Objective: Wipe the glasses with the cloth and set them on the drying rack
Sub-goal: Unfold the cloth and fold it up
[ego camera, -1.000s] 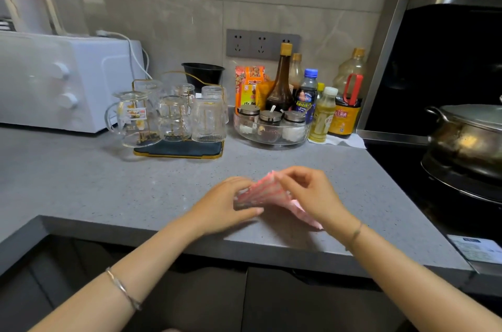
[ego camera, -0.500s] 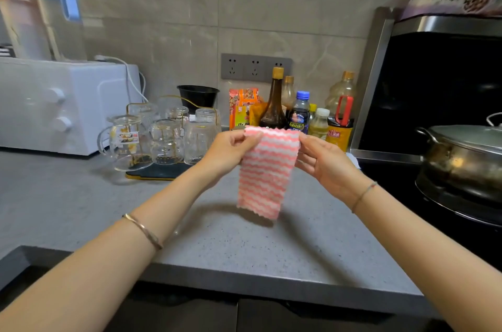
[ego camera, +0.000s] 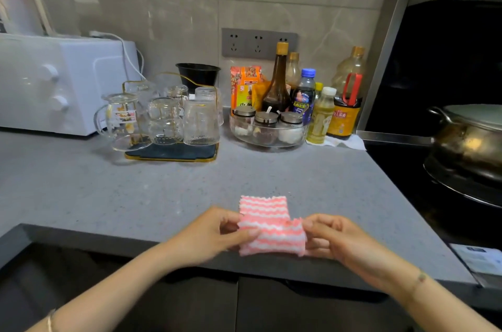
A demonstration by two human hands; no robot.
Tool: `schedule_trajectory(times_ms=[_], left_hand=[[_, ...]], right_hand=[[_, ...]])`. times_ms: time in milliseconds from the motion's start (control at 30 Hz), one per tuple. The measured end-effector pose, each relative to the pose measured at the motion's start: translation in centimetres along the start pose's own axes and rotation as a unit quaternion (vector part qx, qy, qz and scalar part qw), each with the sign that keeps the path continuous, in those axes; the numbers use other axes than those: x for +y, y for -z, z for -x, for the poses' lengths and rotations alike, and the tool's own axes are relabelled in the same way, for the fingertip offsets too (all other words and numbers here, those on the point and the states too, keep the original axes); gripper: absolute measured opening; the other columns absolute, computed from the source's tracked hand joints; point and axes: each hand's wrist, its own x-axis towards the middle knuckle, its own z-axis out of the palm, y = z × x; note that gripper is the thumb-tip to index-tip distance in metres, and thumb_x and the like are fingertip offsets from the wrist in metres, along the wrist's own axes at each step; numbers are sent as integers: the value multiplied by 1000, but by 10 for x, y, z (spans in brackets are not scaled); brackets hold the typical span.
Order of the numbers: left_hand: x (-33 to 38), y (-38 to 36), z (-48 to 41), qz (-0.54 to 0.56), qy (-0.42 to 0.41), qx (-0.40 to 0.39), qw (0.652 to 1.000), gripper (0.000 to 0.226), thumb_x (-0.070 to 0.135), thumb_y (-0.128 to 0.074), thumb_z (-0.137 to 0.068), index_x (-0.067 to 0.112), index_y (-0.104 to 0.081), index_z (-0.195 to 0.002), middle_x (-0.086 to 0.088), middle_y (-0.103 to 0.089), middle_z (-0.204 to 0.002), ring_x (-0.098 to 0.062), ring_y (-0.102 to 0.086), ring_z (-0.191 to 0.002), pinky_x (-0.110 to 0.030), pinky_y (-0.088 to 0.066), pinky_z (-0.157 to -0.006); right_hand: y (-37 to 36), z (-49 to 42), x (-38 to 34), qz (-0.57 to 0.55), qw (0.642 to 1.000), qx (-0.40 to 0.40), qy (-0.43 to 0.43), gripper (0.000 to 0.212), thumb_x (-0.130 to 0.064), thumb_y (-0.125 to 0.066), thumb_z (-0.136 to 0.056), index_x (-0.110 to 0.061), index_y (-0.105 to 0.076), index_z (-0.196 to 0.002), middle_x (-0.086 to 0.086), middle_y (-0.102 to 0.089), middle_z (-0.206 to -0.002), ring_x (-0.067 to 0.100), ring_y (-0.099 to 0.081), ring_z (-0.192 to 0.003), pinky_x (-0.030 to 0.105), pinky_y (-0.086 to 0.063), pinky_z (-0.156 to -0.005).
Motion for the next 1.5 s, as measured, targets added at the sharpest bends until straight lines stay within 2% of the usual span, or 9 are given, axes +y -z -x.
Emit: schedule_trajectory(times_ms=[100,200,333,500,700,833,1133,1300,1500], left_hand=[[0,3,-4,4,-18,14,1000,45,33,-65,-81,-9,-67,-95,-8,-67,-82,-10,-58,-74,-23,-47,-69],[5,10,-23,10,-25,65,998,18,24,-67,-84,11,-72,-95,-1,-70,-76,-9,-59,-64,-19,-49,-59],[-1,23,-49,-39,3,109,993,19,18,-67,-90,0,-66,-95,-11,-63,-73,-15,-53,-56,-21,-45,-51],[-11,27,-68,-209,30,149,966,22,30,-73,-84,20,-67,-103,13,-60,-68,0,-50,-59,-19,-39,-62],[-9,18,-46,-313,-36,195,929,47,47,-69,-81,33,-57,-124,16,-60,-115,-3,-54,-96,-25,-46,-87],[-10,16,-21,-341,-102,95,930,45,66,-59,-74,33,-75,-100,22,-70,-102,5,-60,-99,-24,-50,-90],[-11,19,-7,-453,-106,48,884,59,67,-31,-87,31,-72,-109,11,-73,-105,-9,-65,-96,-33,-54,-78],[-9,20,0,-294,-72,99,948,9,38,-61,-92,39,-69,-96,20,-70,-92,-1,-63,-88,-19,-50,-80],[0,20,-28,-173,-18,167,970,8,18,-65,-91,24,-70,-89,13,-66,-75,7,-57,-66,-7,-42,-65]], right_hand=[[0,-3,1,-1,999,28,17,21,-24,-61,-83,-5,-67,-89,14,-72,-88,20,-68,-76,27,-58,-76],[2,-20,-7,15,996,83,37,20,-14,-56,-93,3,-66,-97,15,-70,-87,21,-66,-73,23,-58,-67],[2,-51,-17,76,986,136,54,14,-8,-55,-94,-1,-66,-90,10,-66,-74,8,-63,-51,20,-55,-53],[7,-74,-12,206,959,179,73,12,-9,-60,-92,0,-68,-92,9,-64,-70,1,-54,-40,12,-44,-42],[10,-57,0,309,901,188,239,3,-18,-70,-84,-18,-72,-87,-9,-71,-88,5,-65,-78,22,-53,-69],[8,-35,11,418,871,42,255,28,-45,-70,-77,-27,-75,-98,-21,-71,-100,-6,-63,-98,14,-47,-90],[17,-29,16,481,834,49,266,36,-52,-60,-80,-30,-73,-106,-29,-63,-108,-18,-56,-102,7,-42,-94],[13,-27,14,327,914,54,234,13,-23,-66,-86,-16,-76,-92,-11,-75,-89,1,-68,-86,14,-51,-82],[8,-51,1,193,960,104,173,7,-8,-66,-85,-4,-71,-88,5,-69,-69,4,-60,-51,17,-50,-50]])
